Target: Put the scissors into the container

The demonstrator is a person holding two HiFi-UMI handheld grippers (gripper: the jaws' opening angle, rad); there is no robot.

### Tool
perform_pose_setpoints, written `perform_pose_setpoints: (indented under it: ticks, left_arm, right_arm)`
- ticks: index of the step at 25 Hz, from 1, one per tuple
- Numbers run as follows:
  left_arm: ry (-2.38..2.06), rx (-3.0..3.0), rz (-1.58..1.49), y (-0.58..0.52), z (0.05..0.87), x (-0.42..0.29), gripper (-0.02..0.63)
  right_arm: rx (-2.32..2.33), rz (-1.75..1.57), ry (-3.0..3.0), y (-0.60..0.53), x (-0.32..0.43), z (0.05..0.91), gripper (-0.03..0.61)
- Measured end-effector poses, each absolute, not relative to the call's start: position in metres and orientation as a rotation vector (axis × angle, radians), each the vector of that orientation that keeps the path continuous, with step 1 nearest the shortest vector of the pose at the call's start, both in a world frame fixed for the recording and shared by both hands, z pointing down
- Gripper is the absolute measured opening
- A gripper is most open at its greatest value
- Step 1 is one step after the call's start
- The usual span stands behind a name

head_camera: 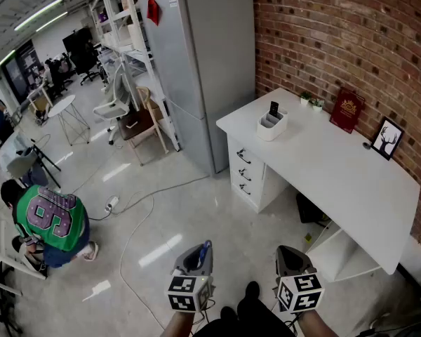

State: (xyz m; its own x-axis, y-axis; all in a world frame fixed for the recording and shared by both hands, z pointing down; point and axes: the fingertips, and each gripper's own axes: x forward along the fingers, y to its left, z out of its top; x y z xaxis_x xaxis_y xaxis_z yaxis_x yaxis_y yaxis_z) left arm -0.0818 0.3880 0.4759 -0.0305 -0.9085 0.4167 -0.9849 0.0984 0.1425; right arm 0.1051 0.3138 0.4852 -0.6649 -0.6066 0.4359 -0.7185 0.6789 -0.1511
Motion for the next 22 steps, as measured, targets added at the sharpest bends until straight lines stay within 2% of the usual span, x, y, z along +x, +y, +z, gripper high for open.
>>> perform_pose_setpoints:
  ticks: [10,22]
  left_arm:
    - [-1.958,1.866,0.256,0.354,0.483,-0.087,0.046]
    - [-1.995,1.87,0.263,0.275,0.476,-0.091,0.046]
  right_arm:
    - [1.08,0.556,-2.529,0.291,0.104,0.5,0.0]
    - [1.174,0.53,-2.569,0.2,0.112,0.485,0.0]
